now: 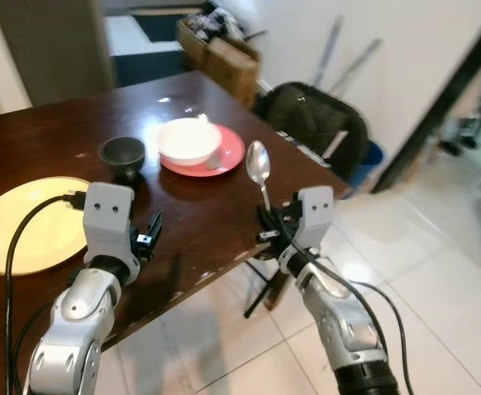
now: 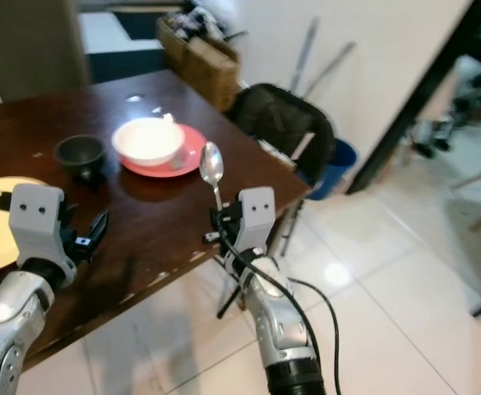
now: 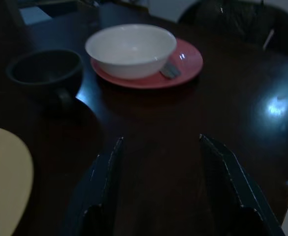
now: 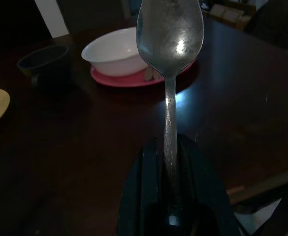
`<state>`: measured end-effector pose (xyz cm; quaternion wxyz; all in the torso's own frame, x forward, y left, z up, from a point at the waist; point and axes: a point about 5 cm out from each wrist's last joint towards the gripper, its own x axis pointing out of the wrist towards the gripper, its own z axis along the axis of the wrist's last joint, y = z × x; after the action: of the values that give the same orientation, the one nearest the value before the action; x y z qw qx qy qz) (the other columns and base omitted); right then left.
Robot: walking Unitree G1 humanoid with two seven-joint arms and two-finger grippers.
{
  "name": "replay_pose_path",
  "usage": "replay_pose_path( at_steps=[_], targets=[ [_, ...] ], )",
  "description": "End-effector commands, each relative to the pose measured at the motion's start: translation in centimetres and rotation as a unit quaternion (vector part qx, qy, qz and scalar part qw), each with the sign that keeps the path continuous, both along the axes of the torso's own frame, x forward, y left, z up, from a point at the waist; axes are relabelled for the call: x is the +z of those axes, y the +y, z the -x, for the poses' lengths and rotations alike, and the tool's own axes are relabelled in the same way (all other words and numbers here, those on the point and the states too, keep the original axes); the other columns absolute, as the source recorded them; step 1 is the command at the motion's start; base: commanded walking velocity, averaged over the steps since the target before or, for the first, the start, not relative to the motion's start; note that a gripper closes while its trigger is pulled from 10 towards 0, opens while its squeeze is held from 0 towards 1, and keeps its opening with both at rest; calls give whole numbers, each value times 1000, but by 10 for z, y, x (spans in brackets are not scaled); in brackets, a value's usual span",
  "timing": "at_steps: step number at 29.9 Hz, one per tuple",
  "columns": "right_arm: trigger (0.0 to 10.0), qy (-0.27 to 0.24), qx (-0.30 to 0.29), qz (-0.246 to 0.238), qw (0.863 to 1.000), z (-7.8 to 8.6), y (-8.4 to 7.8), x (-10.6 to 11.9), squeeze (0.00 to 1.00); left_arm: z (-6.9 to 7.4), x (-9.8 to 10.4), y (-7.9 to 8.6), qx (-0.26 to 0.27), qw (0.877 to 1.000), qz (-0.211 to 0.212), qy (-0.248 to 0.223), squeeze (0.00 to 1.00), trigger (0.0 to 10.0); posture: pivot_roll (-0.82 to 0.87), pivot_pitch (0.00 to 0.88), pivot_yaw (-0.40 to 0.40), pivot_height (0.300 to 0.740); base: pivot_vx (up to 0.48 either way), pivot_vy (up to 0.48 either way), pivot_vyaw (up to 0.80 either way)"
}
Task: Setting the table
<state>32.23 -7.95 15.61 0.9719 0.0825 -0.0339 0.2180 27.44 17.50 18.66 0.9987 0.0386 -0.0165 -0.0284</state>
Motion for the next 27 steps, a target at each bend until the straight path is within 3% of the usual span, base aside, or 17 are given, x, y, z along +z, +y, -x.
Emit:
replay_pose_path(
  at_steps=[1, 27],
  targets=[
    [10000, 2, 3, 5, 1000, 2, -2, -3, 0, 0, -9, 0, 0, 1000, 11, 16, 0, 10000, 71, 68, -5, 740, 0, 0, -800],
    [10000, 2, 9, 13, 1000, 3, -2, -7, 0, 0, -18, 2, 5, 1000, 7, 25, 0, 10000, 70, 55, -9, 740, 0, 0, -800]
  ],
)
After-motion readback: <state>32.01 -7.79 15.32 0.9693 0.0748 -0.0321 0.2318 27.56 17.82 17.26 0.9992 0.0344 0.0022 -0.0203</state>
